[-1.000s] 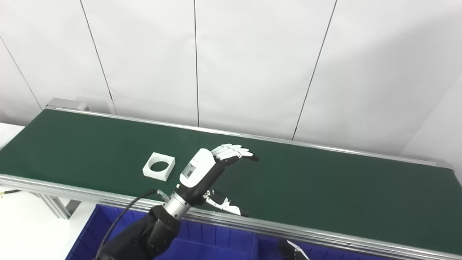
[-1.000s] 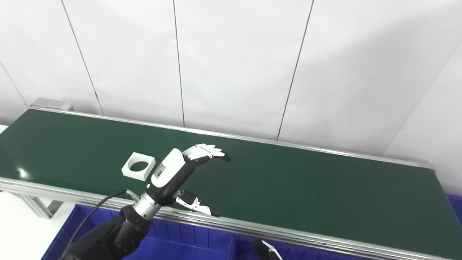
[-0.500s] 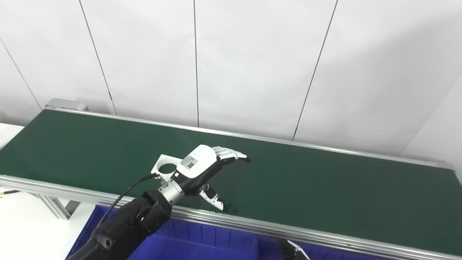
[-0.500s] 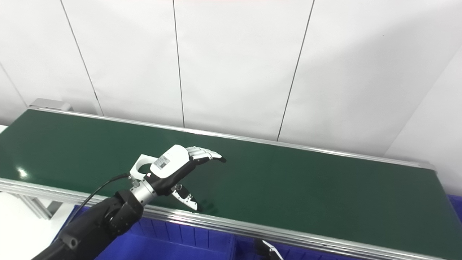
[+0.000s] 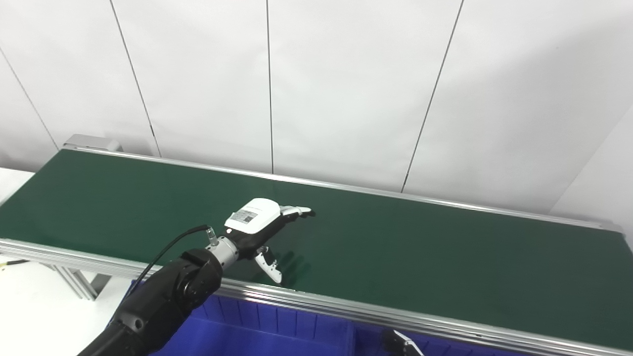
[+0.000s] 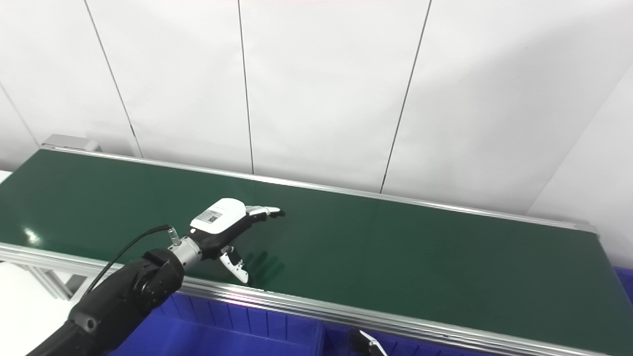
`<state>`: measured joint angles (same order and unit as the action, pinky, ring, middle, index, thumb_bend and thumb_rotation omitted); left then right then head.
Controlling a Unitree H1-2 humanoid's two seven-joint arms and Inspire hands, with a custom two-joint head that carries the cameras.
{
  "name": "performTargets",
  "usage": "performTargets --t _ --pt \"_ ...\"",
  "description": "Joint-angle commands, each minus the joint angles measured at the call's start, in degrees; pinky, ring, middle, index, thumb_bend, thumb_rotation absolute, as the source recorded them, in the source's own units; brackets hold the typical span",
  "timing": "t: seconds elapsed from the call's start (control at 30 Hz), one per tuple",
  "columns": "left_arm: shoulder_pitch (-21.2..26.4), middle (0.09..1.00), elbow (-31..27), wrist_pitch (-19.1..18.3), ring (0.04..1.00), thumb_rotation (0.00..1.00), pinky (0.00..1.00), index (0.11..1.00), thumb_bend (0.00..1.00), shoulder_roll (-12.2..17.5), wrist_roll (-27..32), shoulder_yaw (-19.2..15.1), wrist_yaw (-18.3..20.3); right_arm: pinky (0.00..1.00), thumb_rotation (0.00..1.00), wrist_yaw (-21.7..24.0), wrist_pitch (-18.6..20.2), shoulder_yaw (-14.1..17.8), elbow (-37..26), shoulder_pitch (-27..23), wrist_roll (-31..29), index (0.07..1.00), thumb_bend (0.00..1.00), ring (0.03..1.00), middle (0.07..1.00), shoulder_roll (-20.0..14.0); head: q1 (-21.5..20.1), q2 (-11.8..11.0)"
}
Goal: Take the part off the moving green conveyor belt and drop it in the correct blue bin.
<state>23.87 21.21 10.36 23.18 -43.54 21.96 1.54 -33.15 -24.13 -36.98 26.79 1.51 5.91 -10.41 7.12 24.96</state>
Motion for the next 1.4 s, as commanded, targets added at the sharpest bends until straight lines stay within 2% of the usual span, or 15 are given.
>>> performTargets --t 0.0,0.33,0.53,0.77,0.8,0.83,0.9,1.03,1.07,1.13,1.17,1.23,1.27,1.37 --pt "3.53 0.852 -0.96 -1.94 0.774 0.0 0.6 0.878 1.0 0.56 -1.13 -0.74 0.25 0.69 0.96 -0.02 -2.79 0.11 -0.39 -0.85 0.35 0.755 0.81 0.744 0.748 0.34 0.03 0.03" --pt "6.29 0.841 2.08 -3.84 0.763 0.0 0.59 0.879 1.0 -0.05 -2.45 0.45 0.89 0.7 0.95 0.22 -2.79 -0.03 0.23 -1.22 0.25 0.753 0.78 0.747 0.749 0.68 -0.08 -0.23" --pt "7.62 0.833 4.12 -3.15 0.783 0.0 0.63 0.859 1.0 -0.57 -4.0 1.26 -1.88 0.71 0.95 0.27 -2.79 -0.05 0.31 -1.26 0.16 0.752 0.78 0.748 0.746 0.98 -0.44 -0.3" --pt "9.57 0.841 6.42 -3.78 0.788 0.0 0.62 0.867 0.99 -1.56 -4.9 2.65 -0.87 0.69 0.94 0.14 -2.79 0.08 0.25 -1.13 0.27 0.747 0.8 0.743 0.741 1.36 -0.57 -0.1" --pt "10.08 0.84 7.25 -3.32 0.787 0.0 0.62 0.867 1.0 -1.71 -5.1 3.19 -0.75 0.69 0.94 0.44 -2.79 0.21 0.12 -1.01 0.11 0.748 0.8 0.743 0.742 1.46 -0.63 -0.06" --pt "10.6 0.837 8.18 -2.82 0.782 0.0 0.68 0.865 1.0 -1.84 -5.39 3.79 -0.85 0.69 0.94 0.43 -2.79 0.16 0.03 -0.98 0.12 0.748 0.79 0.744 0.744 1.5 -0.65 -0.03" --pt "11.71 0.831 10.38 -1.83 0.775 0.0 0.71 0.86 1.0 -2.08 -6.26 5.27 -1.59 0.69 0.94 0.28 -2.79 -0.01 0.09 -1.04 0.22 0.748 0.79 0.743 0.743 1.52 -0.7 0.03" --pt "13.75 0.835 14.13 -1.14 0.782 0.0 0.69 0.854 1.0 -2.6 -7.86 7.83 -2.73 0.69 0.93 0.07 -2.79 -0.16 -0.2 -0.88 0.37 0.745 0.8 0.741 0.745 1.68 -1.01 0.28" --pt "14.35 0.833 15.36 -0.74 0.778 0.0 0.67 0.847 0.98 -2.85 -8.4 8.51 -3.6 0.69 0.93 -0.04 -2.79 -0.19 -0.29 -0.86 0.35 0.743 0.8 0.74 0.744 1.73 -1.04 0.3" --pt "15.14 0.825 16.76 -0.51 0.763 0.0 0.65 0.835 0.87 -3.1 -9.01 9.47 -4.25 0.69 0.92 -0.3 -2.79 -0.32 -0.34 -0.85 0.44 0.74 0.79 0.736 0.741 1.83 -1.13 0.4" --pt "15.73 0.825 17.57 -0.58 0.762 0.0 0.65 0.835 0.85 -3.28 -9.57 10.28 -3.94 0.69 0.92 -0.43 -2.79 -0.27 -0.34 -0.82 0.43 0.74 0.79 0.736 0.74 1.97 -1.18 0.46" --pt "16.73 0.821 19.07 -0.69 0.759 0.0 0.65 0.834 0.74 -3.62 -10.43 11.75 -3.18 0.69 0.92 -0.64 -2.79 -0.22 -0.42 -0.73 0.5 0.736 0.8 0.736 0.736 2.12 -1.27 0.61" --pt "17.16 0.823 19.76 -0.71 0.77 0.0 0.66 0.827 0.61 -3.76 -10.72 12.43 -2.89 0.69 0.92 -0.75 -2.79 -0.24 -0.48 -0.69 0.57 0.736 0.8 0.737 0.737 2.15 -1.26 0.63" --pt "18.75 0.817 23.07 -0.64 0.777 0.0 0.69 0.812 0.61 -4.29 -13.14 15.46 -2.82 0.69 0.92 -1.22 -2.79 -0.54 -0.58 -0.63 0.77 0.736 0.8 0.736 0.737 2.27 -1.32 0.84"
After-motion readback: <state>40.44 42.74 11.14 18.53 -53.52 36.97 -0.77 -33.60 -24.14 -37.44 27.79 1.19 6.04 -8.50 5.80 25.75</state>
